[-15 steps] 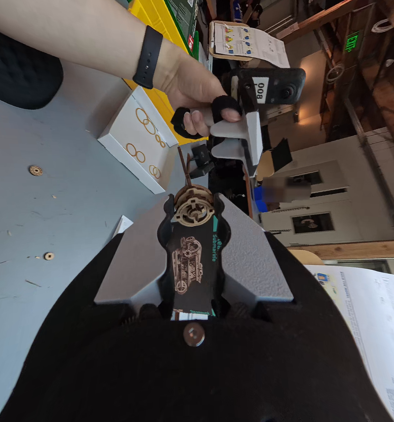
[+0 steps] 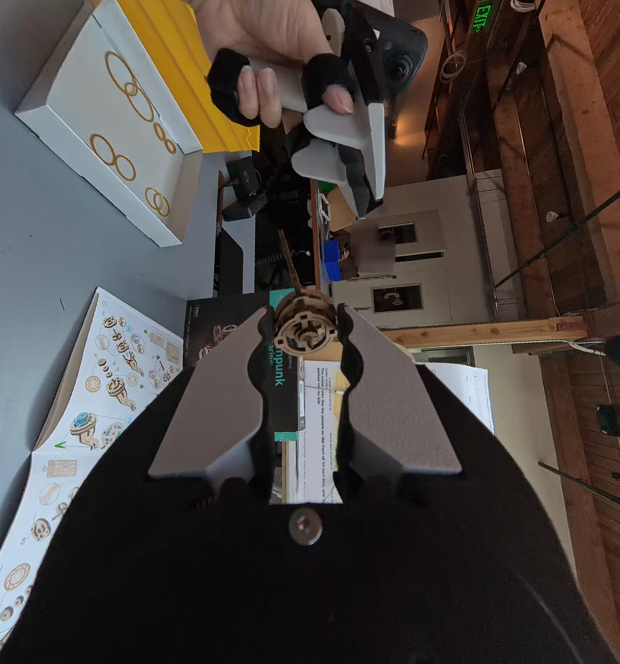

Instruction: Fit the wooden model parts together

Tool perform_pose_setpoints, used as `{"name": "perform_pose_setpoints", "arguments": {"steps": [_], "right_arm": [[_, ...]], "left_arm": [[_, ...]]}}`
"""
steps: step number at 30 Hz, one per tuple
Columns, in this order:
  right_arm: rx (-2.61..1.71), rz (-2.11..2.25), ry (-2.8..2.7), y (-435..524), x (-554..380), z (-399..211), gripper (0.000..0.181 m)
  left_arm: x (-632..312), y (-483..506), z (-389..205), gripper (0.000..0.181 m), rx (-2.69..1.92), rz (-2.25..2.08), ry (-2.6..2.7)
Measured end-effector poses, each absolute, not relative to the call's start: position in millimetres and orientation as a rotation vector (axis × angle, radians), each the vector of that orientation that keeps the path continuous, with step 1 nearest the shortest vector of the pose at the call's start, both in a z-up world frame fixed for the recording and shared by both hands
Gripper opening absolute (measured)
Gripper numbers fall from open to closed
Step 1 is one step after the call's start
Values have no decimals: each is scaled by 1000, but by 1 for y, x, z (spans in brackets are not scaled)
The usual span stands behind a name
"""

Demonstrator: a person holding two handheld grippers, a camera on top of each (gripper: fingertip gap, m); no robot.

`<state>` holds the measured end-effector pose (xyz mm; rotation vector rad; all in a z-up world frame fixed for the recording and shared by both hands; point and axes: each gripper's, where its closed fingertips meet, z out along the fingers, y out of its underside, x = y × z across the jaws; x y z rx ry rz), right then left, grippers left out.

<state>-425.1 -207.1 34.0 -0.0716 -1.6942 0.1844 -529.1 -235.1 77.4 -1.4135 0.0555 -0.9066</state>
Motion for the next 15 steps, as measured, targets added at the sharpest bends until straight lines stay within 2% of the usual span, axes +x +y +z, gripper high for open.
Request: {"name": "perform_pose_setpoints", "arguments": {"steps": [5,7,10,15], "right_arm": [[-255,19,-1601,-159,-435,39,34],[-307,0,-1523,-142,-436,44,34],[-348,-57,-1440,-122,-437,45,34],[-341,-70,-1352,-119,-437,45,34]], "left_arm": [[-542,-215,78,18,-1314,-1146,-268],[-544,-208,77,18,-1308,-1093,-334],[-529,-198,70,20,-1416,-1003,-319],[-483,-176,41,21,-1606,-1124,-242]]}}
